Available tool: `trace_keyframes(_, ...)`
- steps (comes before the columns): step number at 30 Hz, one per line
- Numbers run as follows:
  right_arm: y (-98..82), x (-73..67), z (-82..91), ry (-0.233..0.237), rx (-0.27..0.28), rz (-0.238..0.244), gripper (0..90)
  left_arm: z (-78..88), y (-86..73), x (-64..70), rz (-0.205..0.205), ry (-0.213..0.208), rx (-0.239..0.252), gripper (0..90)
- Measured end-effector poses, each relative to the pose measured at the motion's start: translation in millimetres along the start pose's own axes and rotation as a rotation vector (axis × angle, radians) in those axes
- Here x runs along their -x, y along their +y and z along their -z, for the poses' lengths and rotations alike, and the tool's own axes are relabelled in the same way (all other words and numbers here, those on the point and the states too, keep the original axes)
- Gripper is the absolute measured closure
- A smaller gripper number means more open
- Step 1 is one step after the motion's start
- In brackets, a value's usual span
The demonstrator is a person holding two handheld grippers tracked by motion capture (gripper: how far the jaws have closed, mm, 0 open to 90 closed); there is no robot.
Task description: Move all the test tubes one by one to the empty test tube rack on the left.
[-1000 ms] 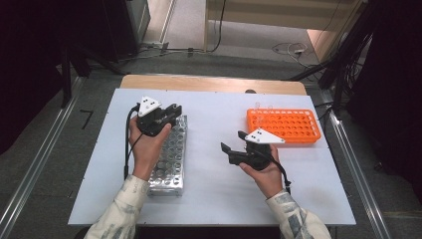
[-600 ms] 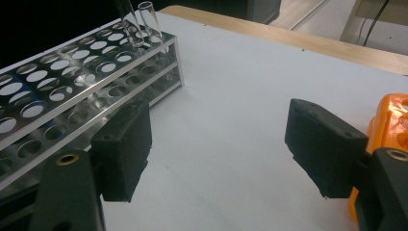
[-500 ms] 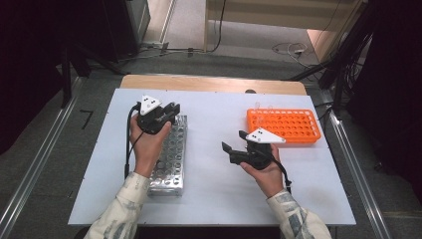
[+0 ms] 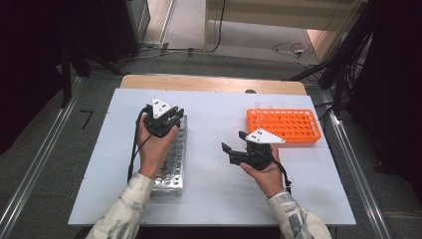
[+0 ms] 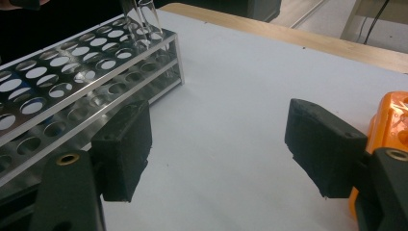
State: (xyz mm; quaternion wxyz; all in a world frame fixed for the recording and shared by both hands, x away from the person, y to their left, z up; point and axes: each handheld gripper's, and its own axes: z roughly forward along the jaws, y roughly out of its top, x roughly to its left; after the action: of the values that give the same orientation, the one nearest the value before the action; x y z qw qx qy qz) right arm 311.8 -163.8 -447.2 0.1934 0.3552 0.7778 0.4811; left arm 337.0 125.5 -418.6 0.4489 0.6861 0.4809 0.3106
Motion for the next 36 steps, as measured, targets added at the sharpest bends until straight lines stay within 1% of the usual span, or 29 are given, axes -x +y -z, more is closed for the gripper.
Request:
trace_keyframes(5,-0.1,-0.2,0.0,0.001,-0.002,0.001,23.4,-2.6,-3.1,1.8,-0.007,0.017,-0.032,74.2)
trace_keyframes(7,-0.2,-0.2,-0.1,0.000,-0.003,0.001,23.4,-3.5,-4.2,2.0,-0.003,0.016,-0.042,73.7)
trace_keyframes(13,-0.4,-0.7,-0.4,0.001,-0.003,0.002,23.4,-3.3,-4.9,2.8,-0.004,0.013,-0.043,72.7)
trace_keyframes(17,-0.5,-0.7,-0.4,0.000,-0.003,0.003,23.4,-1.6,-4.3,3.9,-0.001,0.009,-0.032,69.7)
trace_keyframes(18,-0.6,-0.4,-0.2,-0.002,-0.004,0.004,23.4,-0.7,-3.9,4.0,0.000,0.003,-0.030,68.7)
trace_keyframes(20,-0.7,0.3,0.1,-0.003,-0.003,0.004,23.3,0.8,-3.0,4.3,0.014,-0.009,-0.019,65.5)
trace_keyframes(22,-0.8,1.1,0.4,-0.005,-0.003,0.001,23.4,2.7,-2.3,4.3,0.029,-0.025,-0.014,65.5)
trace_keyframes(25,-1.2,2.5,1.4,-0.009,-0.004,-0.002,23.4,5.3,-1.2,4.5,0.047,-0.044,-0.008,62.6)
trace_keyframes(27,-1.5,3.7,2.4,-0.014,-0.004,-0.004,23.3,7.3,-0.4,4.3,0.067,-0.055,0.003,59.5)
trace_keyframes(30,-1.8,6.3,4.5,-0.020,-0.003,-0.003,23.3,10.9,1.4,3.6,0.095,-0.066,0.025,48.4)
trace_keyframes(31,-1.9,7.1,5.5,-0.022,-0.002,-0.006,23.3,12.1,1.9,3.4,0.097,-0.066,0.028,45.9)
trace_keyframes(34,-2.7,10.9,9.4,-0.031,0.002,-0.009,23.3,13.9,2.4,4.2,0.102,-0.055,0.041,31.6)
trace_keyframes(36,-3.4,14.0,12.8,-0.038,0.003,-0.016,23.3,14.8,2.1,4.2,0.111,-0.059,0.047,25.2)
